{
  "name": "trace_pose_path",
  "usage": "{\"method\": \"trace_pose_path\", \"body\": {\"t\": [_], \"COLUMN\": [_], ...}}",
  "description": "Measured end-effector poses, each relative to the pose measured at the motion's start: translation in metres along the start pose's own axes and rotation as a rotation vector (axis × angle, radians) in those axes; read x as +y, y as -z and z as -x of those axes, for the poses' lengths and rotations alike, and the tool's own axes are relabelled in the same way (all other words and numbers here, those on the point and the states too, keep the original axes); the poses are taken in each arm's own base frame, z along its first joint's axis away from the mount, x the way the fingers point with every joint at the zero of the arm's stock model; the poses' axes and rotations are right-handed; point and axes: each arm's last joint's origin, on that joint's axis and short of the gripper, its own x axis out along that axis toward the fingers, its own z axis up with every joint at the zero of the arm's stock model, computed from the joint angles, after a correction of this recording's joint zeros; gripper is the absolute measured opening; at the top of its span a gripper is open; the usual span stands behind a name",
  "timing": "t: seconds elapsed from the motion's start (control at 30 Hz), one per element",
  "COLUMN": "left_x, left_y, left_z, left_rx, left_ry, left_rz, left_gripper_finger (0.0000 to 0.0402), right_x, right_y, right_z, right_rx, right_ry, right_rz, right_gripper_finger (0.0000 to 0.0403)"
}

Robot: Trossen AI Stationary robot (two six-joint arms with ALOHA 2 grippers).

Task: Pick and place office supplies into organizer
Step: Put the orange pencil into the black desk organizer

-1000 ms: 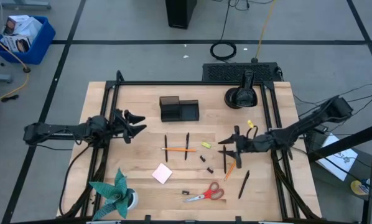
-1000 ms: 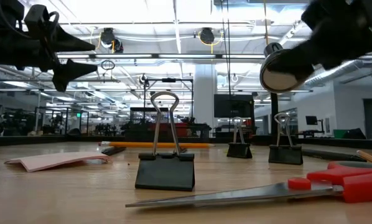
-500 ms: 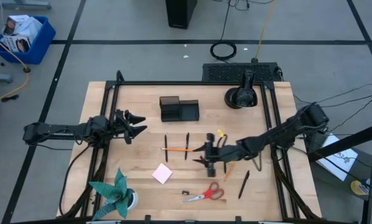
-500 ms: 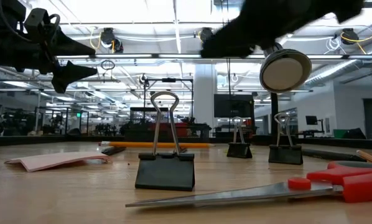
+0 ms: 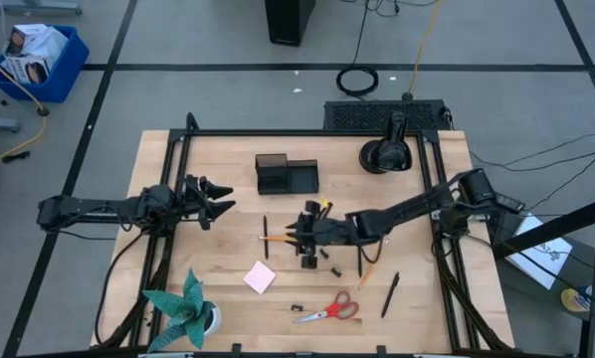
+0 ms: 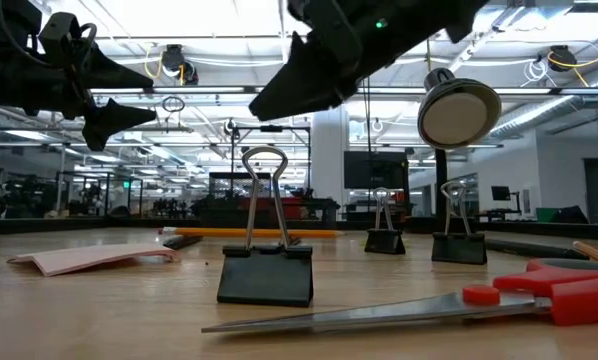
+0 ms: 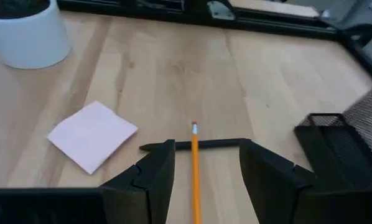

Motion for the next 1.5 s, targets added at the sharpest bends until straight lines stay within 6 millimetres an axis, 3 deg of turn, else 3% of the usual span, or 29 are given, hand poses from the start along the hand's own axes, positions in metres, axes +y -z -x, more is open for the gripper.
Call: {"method": "trace_pose_path", "body": {"t": [0.5, 0.83, 1.33, 1.5], "left_x": [0.001, 0.002, 0.003, 0.003], "left_y": [0.003, 0.005, 0.007, 0.007], "left_z": [0.0, 0.0, 0.0, 0.0], "left_rx": [0.032, 0.05, 0.073, 0.073], "left_ry": [-0.01, -0.019, -0.027, -0.028], "left_rz": [0.038, 0.055, 0.067, 0.07], "left_gripper_finger": [0.0273, 0.0273, 0.0273, 0.0273], "right_x": [-0.02, -0.01, -0.022, -0.023], "right_y": [0.004, 0.029, 0.027, 0.045], "right_z": [-0.012, -0.055, -0.064, -0.077], "right_rx": [0.033, 0.128, 0.147, 0.196], "right_ry": [-0.102, -0.139, -0.111, -0.107], "right_rz": [-0.036, 0.042, 0.01, 0.006], "right_gripper_finger": [0.0169, 0.0169, 0.0169, 0.0169]}}
